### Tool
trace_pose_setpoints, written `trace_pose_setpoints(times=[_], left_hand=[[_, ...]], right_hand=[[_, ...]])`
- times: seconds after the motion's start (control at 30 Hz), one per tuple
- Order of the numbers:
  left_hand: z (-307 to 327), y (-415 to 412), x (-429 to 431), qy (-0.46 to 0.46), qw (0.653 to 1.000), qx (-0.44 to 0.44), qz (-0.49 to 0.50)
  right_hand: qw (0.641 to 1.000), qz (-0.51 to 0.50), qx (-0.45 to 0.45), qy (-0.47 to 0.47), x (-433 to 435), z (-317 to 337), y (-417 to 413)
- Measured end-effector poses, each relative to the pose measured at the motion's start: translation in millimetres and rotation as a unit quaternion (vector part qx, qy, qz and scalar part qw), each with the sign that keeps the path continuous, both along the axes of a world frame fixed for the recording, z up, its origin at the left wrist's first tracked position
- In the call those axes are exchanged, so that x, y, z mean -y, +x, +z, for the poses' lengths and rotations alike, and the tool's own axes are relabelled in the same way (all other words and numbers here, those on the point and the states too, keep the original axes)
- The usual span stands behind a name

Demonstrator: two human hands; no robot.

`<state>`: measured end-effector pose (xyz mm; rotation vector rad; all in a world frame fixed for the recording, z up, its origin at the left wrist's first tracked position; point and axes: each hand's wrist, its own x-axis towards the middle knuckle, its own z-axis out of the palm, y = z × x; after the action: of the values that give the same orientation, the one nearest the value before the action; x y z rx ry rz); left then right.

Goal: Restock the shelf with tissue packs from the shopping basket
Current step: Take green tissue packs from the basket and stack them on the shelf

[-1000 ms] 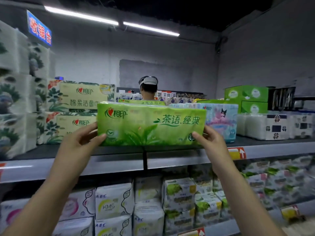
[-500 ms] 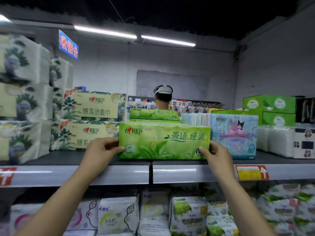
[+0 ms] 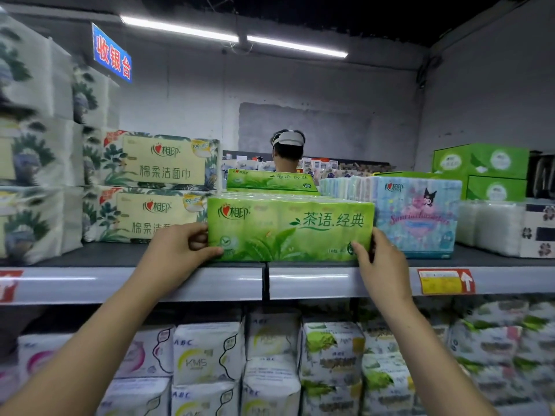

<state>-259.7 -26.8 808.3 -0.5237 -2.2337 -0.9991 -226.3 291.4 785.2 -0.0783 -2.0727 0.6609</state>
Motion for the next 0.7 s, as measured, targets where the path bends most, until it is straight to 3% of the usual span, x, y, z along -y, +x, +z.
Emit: trace_pose_setpoints(times=[0.2, 0.53, 0.6, 0.7], left_hand=[[-0.4, 2.0, -0.6, -0.014, 1.0, -0.014, 0.01], [-11.8, 8.1, -7.5, -0.027, 0.993, -0.094, 0.064], [-13.1, 9.8, -7.0, -0.005, 0.993, -0.103, 0.062], [-11.5, 19.2, -6.2, 0.109, 0.991, -0.076, 0.01]], right_hand=[[1.0, 0.002, -0.004, -0.004, -1.5, -4.5, -4.7], [0.987, 0.074, -0.061, -0.129, 11.0, -5.0, 12.5], [0.979, 0.077, -0.101, -0.16, 16.2, -5.0, 23.0], [0.96, 0.101, -0.144, -0.216, 21.4, -9.0, 38.0]])
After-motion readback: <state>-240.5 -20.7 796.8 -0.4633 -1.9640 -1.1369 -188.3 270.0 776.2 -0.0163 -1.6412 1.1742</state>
